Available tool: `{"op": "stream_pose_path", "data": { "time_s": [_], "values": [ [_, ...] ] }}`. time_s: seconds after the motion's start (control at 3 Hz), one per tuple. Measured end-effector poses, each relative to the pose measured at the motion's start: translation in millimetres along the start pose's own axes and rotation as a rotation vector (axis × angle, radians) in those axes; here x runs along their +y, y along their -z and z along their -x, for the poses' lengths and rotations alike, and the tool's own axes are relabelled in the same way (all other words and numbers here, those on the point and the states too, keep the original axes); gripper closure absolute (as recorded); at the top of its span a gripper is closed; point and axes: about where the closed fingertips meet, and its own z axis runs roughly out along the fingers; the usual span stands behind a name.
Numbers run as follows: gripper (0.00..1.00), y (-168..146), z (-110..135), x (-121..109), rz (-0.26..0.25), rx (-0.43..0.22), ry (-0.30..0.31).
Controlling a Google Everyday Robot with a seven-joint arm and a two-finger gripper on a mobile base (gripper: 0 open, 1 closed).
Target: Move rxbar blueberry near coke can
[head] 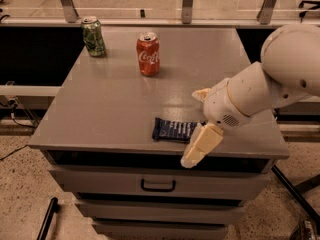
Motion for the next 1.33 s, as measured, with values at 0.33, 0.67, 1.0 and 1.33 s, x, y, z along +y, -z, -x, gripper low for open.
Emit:
{"op": "stream_pose_path", "data": {
  "time_s": [0.33, 0.67, 1.0, 1.33],
  "values": [
    [0.17, -7.5, -6.5, -0.4, 0.013, -0.001, 0.004],
    [0.4, -11.9, -8.5, -0.7, 0.027, -0.017, -0.005],
    [0.64, -14.3, -5.8, -0.5, 0.057, -0.041, -0.022],
    [0.87, -13.2, -4.9, -0.7, 0.057, -0.041, -0.022]
  ]
}}
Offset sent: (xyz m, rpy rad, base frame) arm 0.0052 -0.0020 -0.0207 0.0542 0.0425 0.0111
